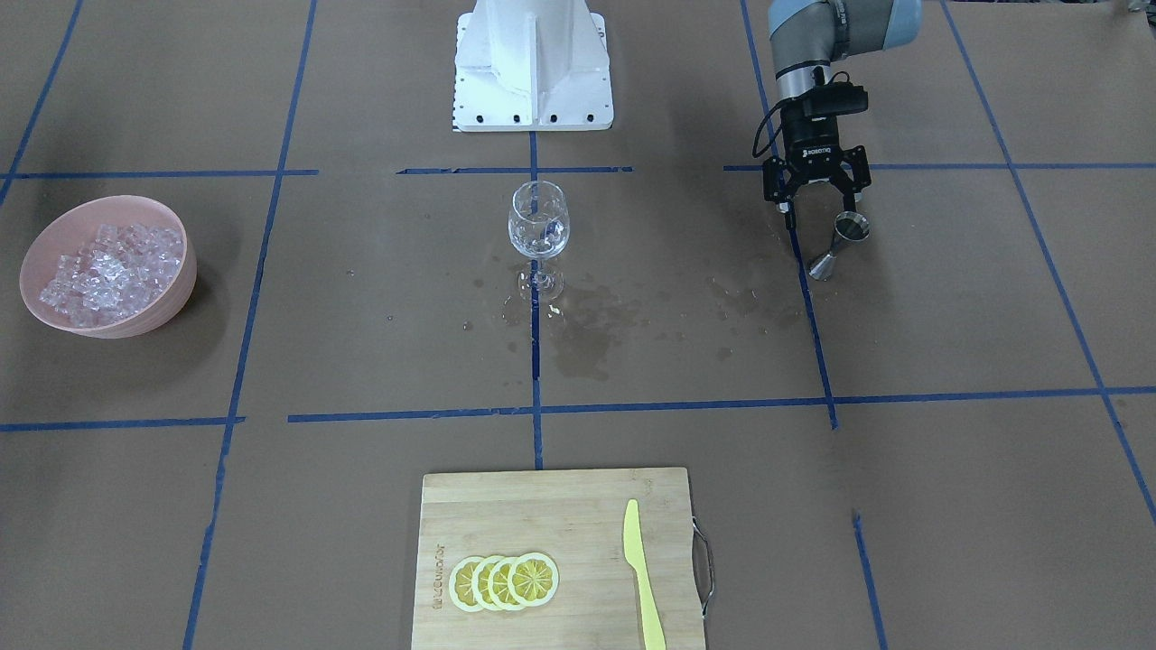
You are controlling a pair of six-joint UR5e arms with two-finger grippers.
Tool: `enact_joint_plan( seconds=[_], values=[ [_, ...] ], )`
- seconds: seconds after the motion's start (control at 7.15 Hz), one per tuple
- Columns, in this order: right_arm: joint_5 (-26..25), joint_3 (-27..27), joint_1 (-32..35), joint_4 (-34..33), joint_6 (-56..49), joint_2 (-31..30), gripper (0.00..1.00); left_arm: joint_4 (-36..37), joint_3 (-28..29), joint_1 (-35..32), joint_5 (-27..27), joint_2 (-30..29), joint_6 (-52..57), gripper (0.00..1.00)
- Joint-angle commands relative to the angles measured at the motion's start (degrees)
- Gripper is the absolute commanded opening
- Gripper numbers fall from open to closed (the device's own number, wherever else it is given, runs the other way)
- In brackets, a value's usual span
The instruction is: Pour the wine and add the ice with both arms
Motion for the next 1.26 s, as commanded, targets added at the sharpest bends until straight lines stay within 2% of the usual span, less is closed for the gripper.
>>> enact_joint_plan(
  seconds=[0.0, 0.14, 0.7, 0.98, 1.12],
  values=[
    [0.3, 3.4, -2.7, 0.0, 6.9, -0.2, 1.00, 0.0, 3.2, -2.2, 1.3, -2.8, 0.0, 0.95],
    [0.0, 4.8, -4.2, 0.0, 10.2, -0.3, 1.00, 0.0, 5.5, -3.5, 1.3, -4.6, -0.1, 0.95],
    [-0.2, 5.9, -5.5, 0.2, 12.0, -0.3, 1.00, -0.1, 6.1, -5.2, 1.3, -5.2, -0.2, 0.92],
    [-0.1, 6.0, -5.7, 0.2, 12.3, -0.3, 1.00, -0.1, 7.0, -5.2, 1.3, -5.5, -1.7, 0.80],
    [-0.2, 6.4, -5.9, 0.2, 12.7, -0.2, 1.00, -0.1, 6.9, -5.2, 1.3, -5.5, -1.8, 0.70]
  ],
)
